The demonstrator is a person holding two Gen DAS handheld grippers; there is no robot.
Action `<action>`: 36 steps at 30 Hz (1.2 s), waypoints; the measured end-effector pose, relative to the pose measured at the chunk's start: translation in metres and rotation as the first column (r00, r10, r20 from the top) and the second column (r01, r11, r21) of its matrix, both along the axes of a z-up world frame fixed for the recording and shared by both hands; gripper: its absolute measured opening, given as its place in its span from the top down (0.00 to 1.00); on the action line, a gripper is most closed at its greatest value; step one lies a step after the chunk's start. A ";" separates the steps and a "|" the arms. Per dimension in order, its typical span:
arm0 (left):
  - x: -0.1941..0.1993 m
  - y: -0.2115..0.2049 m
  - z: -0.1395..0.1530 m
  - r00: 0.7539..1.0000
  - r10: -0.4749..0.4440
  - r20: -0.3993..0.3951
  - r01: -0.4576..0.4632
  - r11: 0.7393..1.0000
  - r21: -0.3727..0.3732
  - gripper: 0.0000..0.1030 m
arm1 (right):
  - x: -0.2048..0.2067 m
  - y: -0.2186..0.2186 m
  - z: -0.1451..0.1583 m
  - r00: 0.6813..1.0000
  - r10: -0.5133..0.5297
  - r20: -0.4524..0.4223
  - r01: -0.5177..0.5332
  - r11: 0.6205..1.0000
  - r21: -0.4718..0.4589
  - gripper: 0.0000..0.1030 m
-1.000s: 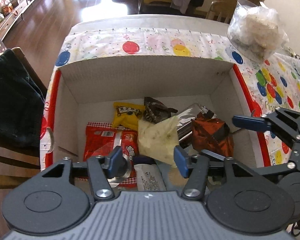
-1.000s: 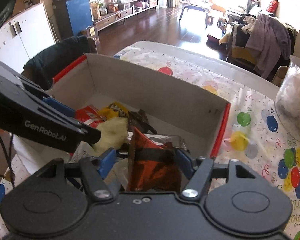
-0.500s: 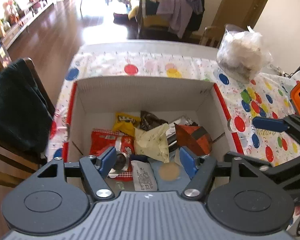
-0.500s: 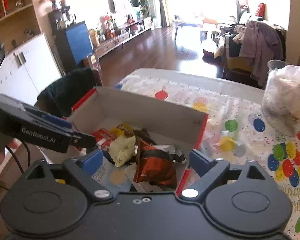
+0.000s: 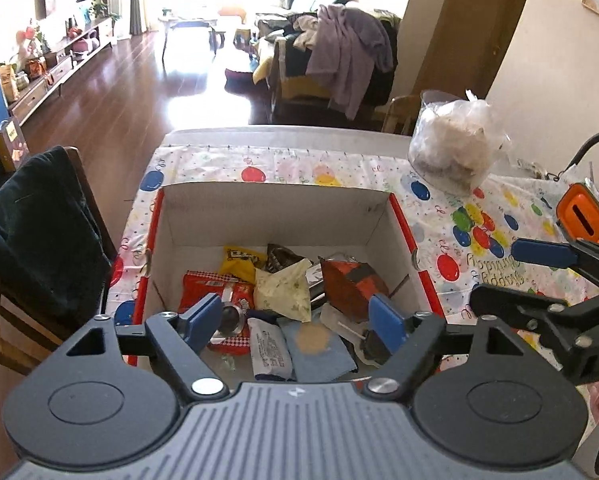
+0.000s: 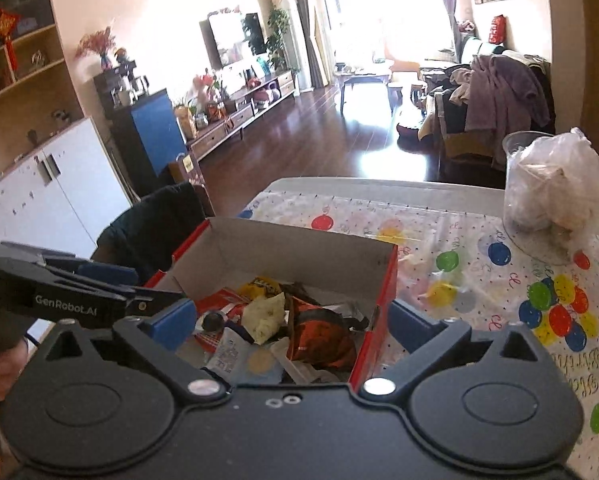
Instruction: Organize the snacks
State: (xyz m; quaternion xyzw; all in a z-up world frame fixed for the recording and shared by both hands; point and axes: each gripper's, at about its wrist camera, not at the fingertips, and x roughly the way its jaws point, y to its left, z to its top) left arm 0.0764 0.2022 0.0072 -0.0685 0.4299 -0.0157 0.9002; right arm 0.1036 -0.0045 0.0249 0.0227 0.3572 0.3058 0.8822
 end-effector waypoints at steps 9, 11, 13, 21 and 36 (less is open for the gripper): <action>-0.026 0.002 0.010 0.997 0.048 0.052 -0.048 0.999 -0.004 0.08 | -0.023 -0.013 -0.001 0.998 -0.057 0.001 0.057 0.997 0.047 0.00; -0.031 0.003 0.011 0.996 0.056 0.064 -0.056 0.998 -0.002 0.02 | -0.029 -0.014 -0.001 0.998 -0.063 0.003 0.063 0.997 0.048 0.00; -0.034 0.002 0.011 0.996 0.063 0.070 -0.063 0.998 -0.006 0.02 | -0.033 -0.016 -0.002 0.997 -0.072 0.001 0.072 0.996 0.058 0.00; -0.044 0.000 0.012 0.994 0.070 0.088 -0.069 0.998 -0.013 0.02 | -0.041 -0.014 -0.002 0.996 -0.088 0.015 0.087 0.995 0.054 0.00; -0.049 -0.009 0.009 0.993 0.067 0.093 -0.071 0.997 0.036 0.02 | -0.043 -0.005 0.003 0.998 -0.047 0.032 0.047 0.999 0.019 0.00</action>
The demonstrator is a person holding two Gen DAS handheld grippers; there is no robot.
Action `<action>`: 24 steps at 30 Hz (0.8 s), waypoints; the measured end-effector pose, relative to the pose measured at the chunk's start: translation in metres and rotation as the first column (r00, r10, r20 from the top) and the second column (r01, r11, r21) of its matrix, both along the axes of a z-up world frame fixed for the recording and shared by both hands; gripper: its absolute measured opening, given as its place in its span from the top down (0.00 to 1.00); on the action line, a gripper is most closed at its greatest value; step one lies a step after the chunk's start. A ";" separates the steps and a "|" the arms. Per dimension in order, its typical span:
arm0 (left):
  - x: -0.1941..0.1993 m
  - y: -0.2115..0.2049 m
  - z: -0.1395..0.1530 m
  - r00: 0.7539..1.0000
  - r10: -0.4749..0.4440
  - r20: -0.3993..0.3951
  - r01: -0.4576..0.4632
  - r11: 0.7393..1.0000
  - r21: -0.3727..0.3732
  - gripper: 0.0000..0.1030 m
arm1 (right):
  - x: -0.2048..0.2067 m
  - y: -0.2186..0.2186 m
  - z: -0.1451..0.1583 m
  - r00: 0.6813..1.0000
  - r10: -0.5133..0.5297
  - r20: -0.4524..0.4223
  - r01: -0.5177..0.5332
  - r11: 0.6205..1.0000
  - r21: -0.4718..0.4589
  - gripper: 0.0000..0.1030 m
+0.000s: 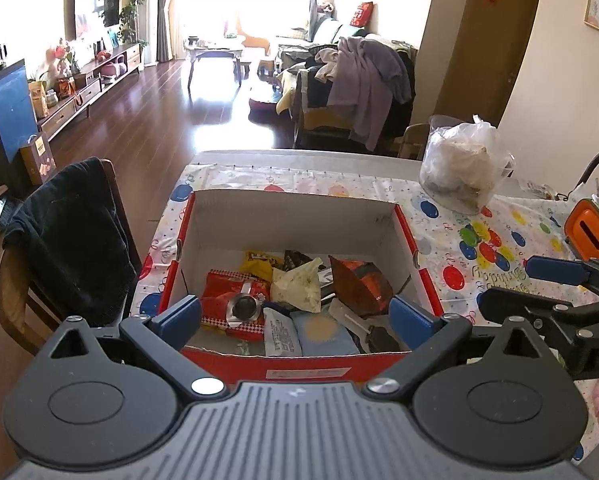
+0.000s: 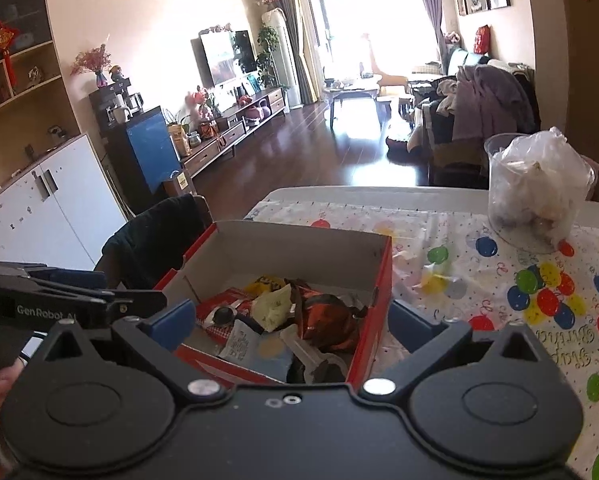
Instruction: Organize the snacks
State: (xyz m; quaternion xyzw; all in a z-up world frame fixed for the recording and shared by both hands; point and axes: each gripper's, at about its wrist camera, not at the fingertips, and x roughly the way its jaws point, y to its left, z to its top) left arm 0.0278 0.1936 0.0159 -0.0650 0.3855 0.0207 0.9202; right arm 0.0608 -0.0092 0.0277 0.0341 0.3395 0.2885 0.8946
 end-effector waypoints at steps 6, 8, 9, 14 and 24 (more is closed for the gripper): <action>-0.001 -0.002 0.001 1.000 0.000 0.008 0.000 1.000 0.008 0.02 | 0.000 -0.002 0.000 1.000 0.005 -0.005 -0.005 1.000 0.013 0.00; -0.001 -0.003 0.003 1.000 -0.001 0.016 0.001 1.000 0.016 0.02 | 0.000 -0.002 0.000 1.000 0.004 -0.008 -0.004 1.000 0.021 0.00; -0.002 -0.003 0.004 1.000 -0.002 0.023 0.002 1.000 0.020 0.02 | 0.000 -0.003 0.000 1.000 0.003 -0.007 -0.003 1.000 0.022 0.00; -0.003 -0.007 0.007 0.999 -0.009 0.040 0.008 0.999 0.033 0.02 | -0.002 -0.003 -0.001 1.000 0.012 0.000 -0.012 0.999 0.034 0.00; -0.007 -0.009 0.011 0.998 -0.013 0.067 0.011 1.000 0.026 0.02 | -0.004 -0.005 0.001 1.000 -0.001 0.020 0.000 0.999 0.039 0.00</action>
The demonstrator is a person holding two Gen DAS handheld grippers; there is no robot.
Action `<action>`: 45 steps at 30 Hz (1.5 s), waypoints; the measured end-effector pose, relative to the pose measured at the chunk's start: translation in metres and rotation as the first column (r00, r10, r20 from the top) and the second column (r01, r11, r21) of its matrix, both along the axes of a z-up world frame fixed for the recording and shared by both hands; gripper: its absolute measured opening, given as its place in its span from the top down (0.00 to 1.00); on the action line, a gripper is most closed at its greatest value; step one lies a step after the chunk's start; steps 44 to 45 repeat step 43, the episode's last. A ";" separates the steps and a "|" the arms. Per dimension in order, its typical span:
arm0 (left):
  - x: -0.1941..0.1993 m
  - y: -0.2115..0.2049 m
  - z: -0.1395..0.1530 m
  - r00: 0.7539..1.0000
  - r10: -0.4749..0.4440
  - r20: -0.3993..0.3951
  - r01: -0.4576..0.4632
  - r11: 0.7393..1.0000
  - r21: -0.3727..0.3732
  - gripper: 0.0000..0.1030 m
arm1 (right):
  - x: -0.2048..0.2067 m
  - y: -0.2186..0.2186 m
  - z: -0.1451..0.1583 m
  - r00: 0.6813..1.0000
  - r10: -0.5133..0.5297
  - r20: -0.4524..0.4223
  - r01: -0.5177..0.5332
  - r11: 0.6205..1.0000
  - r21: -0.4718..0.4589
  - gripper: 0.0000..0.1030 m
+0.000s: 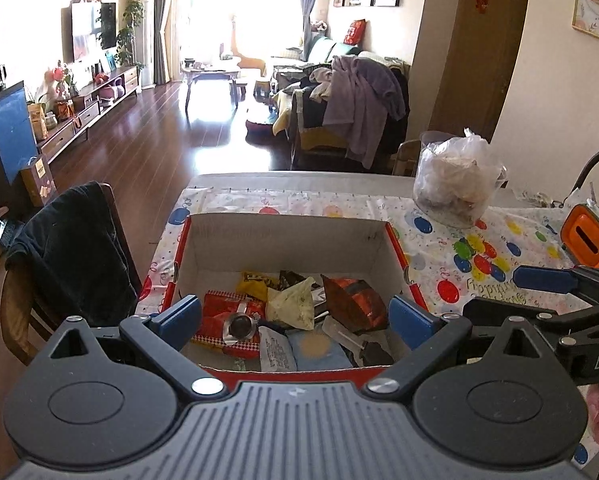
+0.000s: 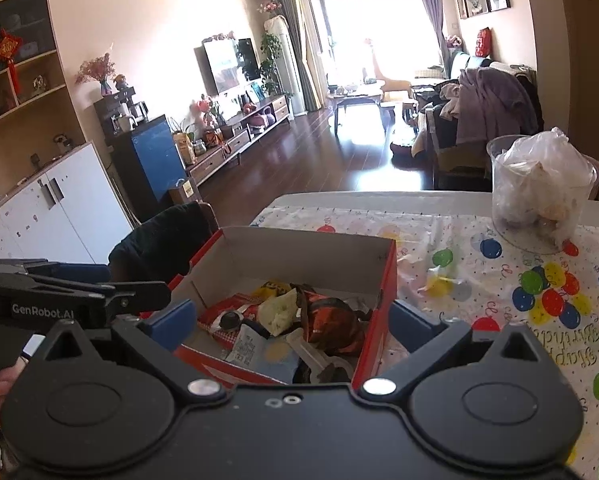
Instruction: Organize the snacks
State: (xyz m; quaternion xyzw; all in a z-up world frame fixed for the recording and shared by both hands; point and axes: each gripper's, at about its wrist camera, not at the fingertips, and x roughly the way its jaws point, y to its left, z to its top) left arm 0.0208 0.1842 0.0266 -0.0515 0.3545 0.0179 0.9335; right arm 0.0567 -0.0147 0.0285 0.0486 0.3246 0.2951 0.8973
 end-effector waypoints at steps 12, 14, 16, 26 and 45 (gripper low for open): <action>-0.008 -0.003 0.003 1.000 -0.008 0.014 0.008 1.000 -0.016 0.02 | 0.001 -0.002 0.000 0.999 -0.038 0.006 0.038 0.999 0.013 0.00; -0.009 -0.004 0.004 1.000 -0.009 0.018 0.010 1.000 -0.015 0.02 | 0.001 -0.001 0.000 0.999 -0.037 0.012 0.037 0.999 0.010 0.00; -0.010 -0.004 0.004 1.000 -0.012 0.021 0.012 1.000 -0.013 0.02 | 0.001 0.000 0.000 0.999 -0.040 0.012 0.040 0.999 0.013 0.00; -0.010 -0.003 0.004 1.000 -0.015 0.008 0.015 0.999 -0.032 0.02 | 0.001 0.000 0.000 0.999 -0.044 0.007 0.044 0.999 0.014 0.00; -0.012 0.004 -0.013 0.997 -0.055 -0.051 0.051 0.997 -0.064 0.02 | -0.010 -0.003 -0.008 0.993 -0.109 -0.035 0.107 0.992 -0.061 0.00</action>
